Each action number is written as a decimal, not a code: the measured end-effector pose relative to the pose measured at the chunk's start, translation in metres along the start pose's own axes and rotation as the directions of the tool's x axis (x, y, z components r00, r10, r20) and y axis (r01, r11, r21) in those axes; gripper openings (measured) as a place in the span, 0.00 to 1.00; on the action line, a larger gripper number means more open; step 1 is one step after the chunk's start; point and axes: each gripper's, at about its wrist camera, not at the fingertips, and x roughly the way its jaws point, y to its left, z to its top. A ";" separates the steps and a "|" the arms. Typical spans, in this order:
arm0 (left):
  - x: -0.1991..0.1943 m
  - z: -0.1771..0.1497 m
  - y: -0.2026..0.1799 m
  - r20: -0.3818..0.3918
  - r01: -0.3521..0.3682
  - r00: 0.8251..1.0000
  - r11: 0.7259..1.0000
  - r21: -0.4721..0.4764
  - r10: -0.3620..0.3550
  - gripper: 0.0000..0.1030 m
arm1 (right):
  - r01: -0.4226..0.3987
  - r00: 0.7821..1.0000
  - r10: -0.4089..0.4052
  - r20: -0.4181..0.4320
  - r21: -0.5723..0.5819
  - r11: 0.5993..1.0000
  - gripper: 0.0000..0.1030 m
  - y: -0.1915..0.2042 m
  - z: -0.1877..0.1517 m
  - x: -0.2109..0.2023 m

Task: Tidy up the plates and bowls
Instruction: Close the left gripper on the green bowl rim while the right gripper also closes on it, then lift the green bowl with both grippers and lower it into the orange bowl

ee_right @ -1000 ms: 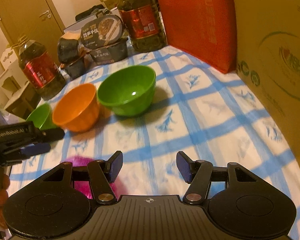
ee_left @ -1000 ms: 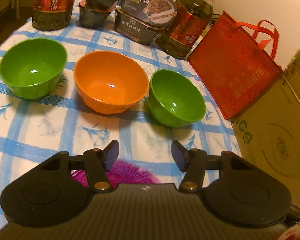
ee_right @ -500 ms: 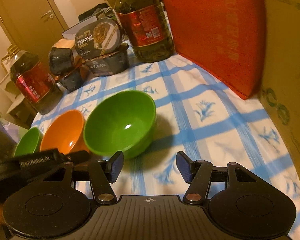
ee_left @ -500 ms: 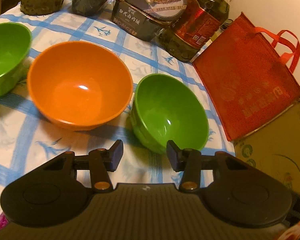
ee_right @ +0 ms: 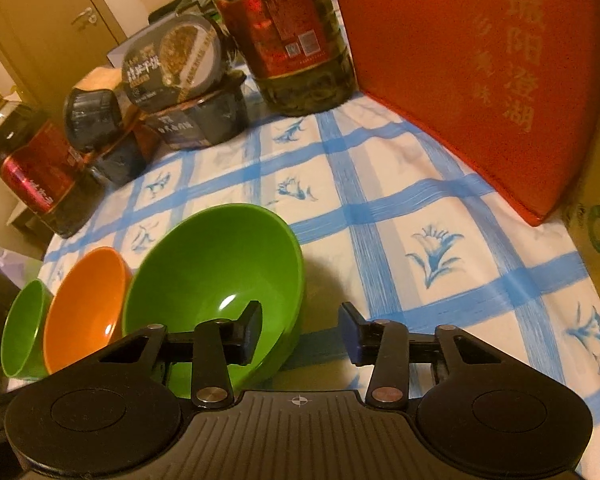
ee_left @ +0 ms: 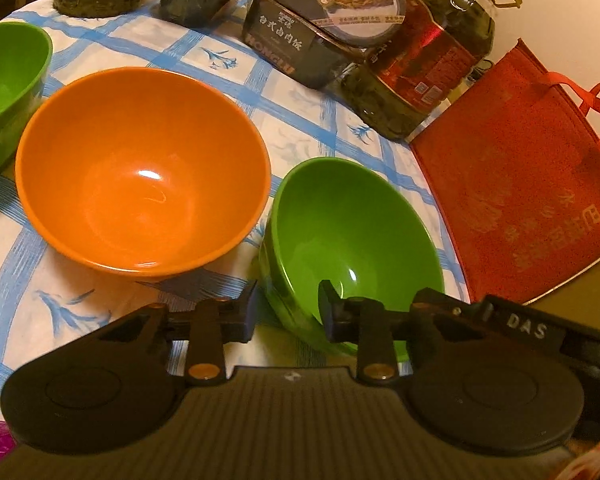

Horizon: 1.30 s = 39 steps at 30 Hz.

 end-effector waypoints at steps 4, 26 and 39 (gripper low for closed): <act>0.003 0.000 0.000 0.011 -0.007 1.000 1.000 0.002 0.007 0.22 | 0.011 1.000 -0.011 -0.019 -0.013 1.000 0.30 0.001 0.005 0.011; -0.010 -0.010 -0.015 -0.117 0.009 0.993 0.991 0.135 0.007 0.16 | 0.089 0.995 -0.090 -0.043 -0.005 0.996 0.12 0.001 -0.026 -0.025; -0.054 -0.025 -0.025 -0.130 0.039 0.991 0.973 0.228 -0.009 0.16 | 0.099 0.995 -0.099 -0.003 0.013 0.995 0.12 0.009 -0.044 -0.077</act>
